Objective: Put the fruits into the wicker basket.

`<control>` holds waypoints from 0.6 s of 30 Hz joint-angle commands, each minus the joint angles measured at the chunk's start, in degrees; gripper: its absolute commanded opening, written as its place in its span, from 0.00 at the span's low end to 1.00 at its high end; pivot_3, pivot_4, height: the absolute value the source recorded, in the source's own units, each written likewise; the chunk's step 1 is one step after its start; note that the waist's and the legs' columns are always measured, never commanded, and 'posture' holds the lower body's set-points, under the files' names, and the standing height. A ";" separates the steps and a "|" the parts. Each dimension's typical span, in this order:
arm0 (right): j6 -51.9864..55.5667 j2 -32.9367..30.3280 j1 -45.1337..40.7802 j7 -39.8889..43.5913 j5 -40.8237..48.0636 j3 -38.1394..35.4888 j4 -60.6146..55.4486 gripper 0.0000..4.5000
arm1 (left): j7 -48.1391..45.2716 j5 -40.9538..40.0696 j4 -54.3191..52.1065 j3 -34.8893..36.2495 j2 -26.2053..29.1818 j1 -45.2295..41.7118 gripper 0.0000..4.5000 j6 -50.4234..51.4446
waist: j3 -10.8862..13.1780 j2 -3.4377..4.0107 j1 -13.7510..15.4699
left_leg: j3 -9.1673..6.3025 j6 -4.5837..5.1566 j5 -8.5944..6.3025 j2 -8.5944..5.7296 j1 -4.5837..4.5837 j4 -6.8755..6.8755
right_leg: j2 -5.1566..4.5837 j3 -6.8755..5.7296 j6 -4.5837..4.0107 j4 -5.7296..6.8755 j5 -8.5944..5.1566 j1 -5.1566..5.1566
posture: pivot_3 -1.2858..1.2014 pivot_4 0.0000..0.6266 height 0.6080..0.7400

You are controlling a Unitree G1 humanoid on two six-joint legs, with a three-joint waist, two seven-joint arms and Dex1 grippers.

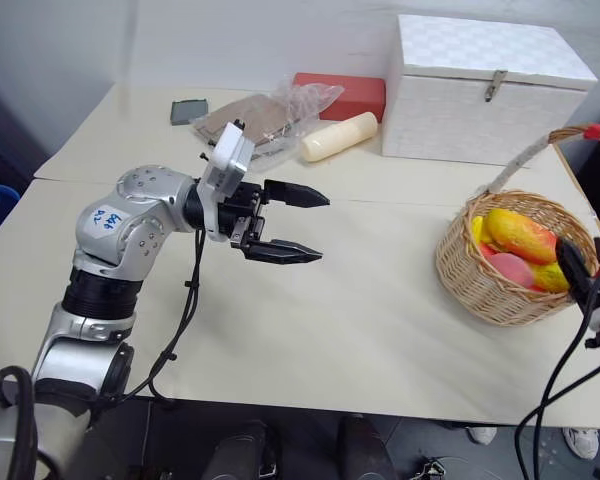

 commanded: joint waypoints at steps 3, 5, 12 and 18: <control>4.53 -4.94 12.64 8.07 7.53 -13.97 -8.00 1.00 | -1.77 -2.85 1.27 3.46 0.41 -3.41 1.00 0.09 | 0.01 0.03 0.46 | -0.06 0.09 -0.04 -0.04 -0.09 0.02 | -0.08 -0.04 0.00 -0.07 0.00 0.00 | 0.52 0.24 1.00; 7.63 -7.81 18.78 13.18 10.82 -20.17 -8.97 1.00 | -2.75 -2.72 1.98 3.69 1.14 -3.73 1.00 -0.06 | 0.00 0.05 0.30 | -0.04 0.22 -0.13 -0.04 -0.08 0.02 | -0.08 -0.02 0.03 -0.14 0.01 0.04 | 0.52 0.24 1.00; 15.54 -17.30 39.71 36.77 17.56 -42.45 -2.38 1.00 | -5.21 -1.11 5.00 4.24 3.14 -4.52 1.00 -2.69 | 0.03 0.00 -0.40 | 0.07 0.41 -0.30 -0.03 0.60 -0.57 | -0.03 0.06 0.07 -0.58 0.04 0.62 | 0.52 0.24 1.00; 19.51 -21.01 40.74 40.75 20.10 -47.88 3.30 1.00 | -5.82 -0.91 6.88 4.55 3.93 -5.26 1.00 -3.50 | 0.04 -0.02 -0.80 | -0.07 0.37 -0.31 0.04 0.97 -0.90 | -0.19 0.10 -0.01 -1.10 0.06 1.13 | 0.52 0.24 1.00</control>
